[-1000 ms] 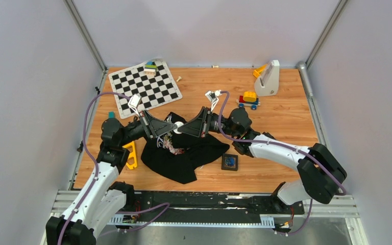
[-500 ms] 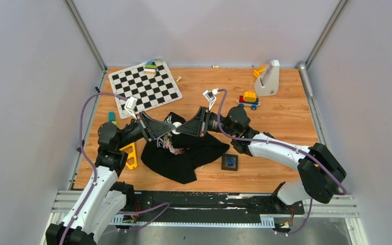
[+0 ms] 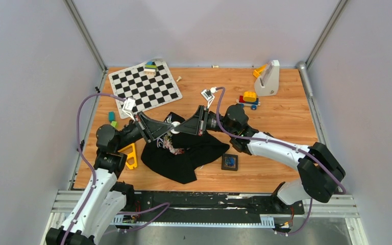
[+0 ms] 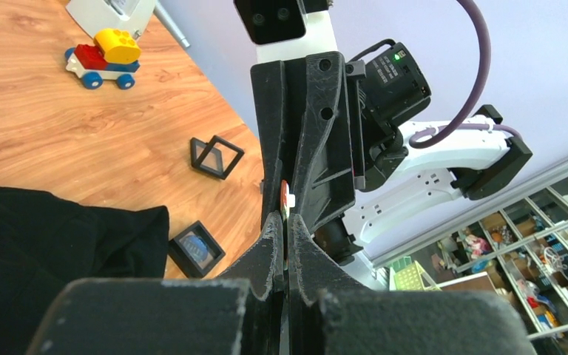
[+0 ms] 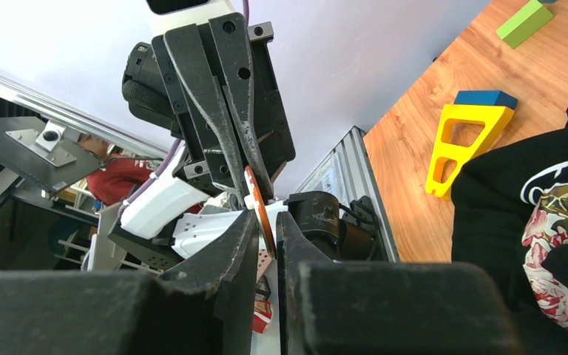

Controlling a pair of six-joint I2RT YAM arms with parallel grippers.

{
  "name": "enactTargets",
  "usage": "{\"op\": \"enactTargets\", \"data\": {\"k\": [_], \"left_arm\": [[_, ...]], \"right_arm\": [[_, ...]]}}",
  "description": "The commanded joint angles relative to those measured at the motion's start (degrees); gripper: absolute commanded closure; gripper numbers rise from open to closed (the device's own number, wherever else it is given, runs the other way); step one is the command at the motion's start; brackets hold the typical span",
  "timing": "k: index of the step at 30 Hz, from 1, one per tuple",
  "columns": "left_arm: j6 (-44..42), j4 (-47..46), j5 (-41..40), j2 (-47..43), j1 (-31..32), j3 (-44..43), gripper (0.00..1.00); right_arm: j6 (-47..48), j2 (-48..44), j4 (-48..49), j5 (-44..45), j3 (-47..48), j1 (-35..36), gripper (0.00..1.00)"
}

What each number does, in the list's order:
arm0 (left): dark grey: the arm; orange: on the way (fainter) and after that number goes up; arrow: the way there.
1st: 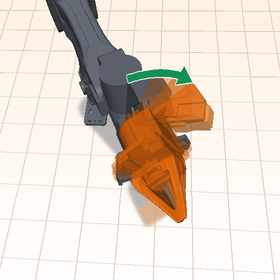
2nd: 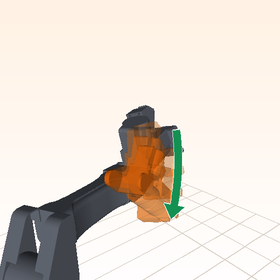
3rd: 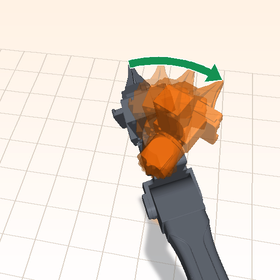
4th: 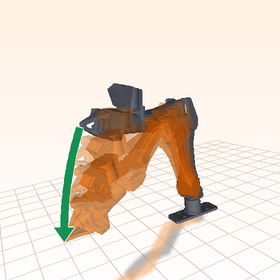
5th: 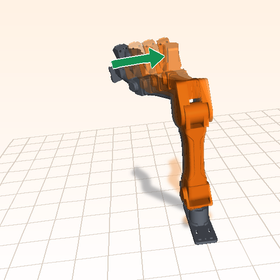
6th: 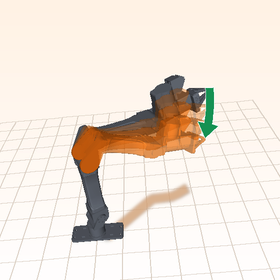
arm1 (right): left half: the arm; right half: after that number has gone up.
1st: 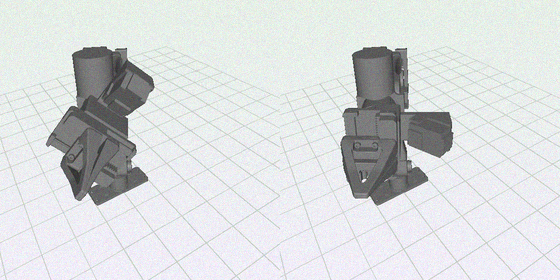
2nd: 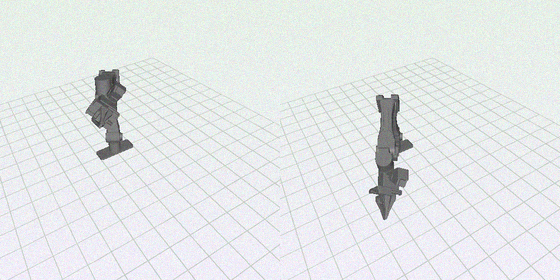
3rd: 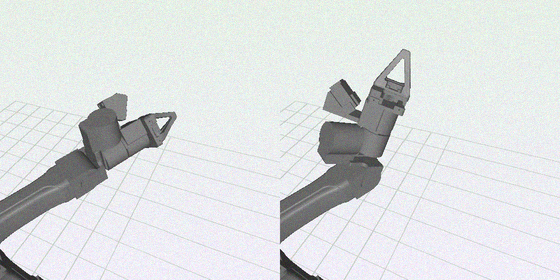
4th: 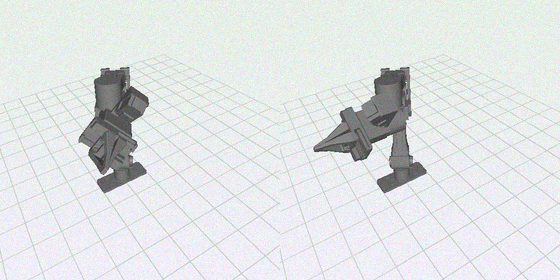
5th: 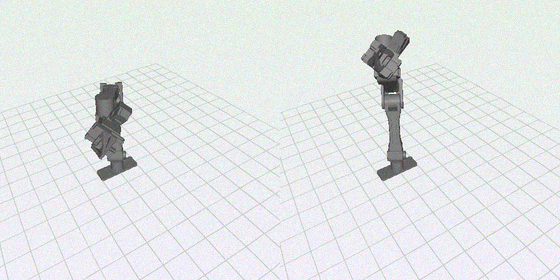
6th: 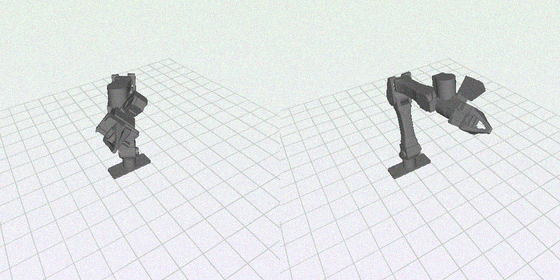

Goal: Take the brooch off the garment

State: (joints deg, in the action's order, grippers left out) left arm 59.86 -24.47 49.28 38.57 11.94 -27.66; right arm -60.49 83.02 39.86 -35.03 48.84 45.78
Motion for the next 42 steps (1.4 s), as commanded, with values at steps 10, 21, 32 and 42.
{"op": "enactTargets", "data": {"k": [10,21,32,42], "left_arm": [[-12.44,18.55,-6.97,-4.60,0.27,-6.19,1.00],[-19.14,29.40,-10.03,-3.64,0.32,-7.83,1.00],[-27.40,39.81,-20.40,3.34,10.08,-7.34,1.00],[-28.57,35.98,-29.50,21.60,22.73,-7.30,1.00]], "right_arm": [[-1.01,-0.36,0.84,7.45,-4.16,-0.43,0.53],[6.35,-9.62,-10.36,11.73,-8.17,-1.60,0.35],[17.13,-26.23,-59.50,40.68,-3.54,-4.74,0.04],[13.48,-30.72,-85.03,51.51,1.07,-25.82,0.00]]}}
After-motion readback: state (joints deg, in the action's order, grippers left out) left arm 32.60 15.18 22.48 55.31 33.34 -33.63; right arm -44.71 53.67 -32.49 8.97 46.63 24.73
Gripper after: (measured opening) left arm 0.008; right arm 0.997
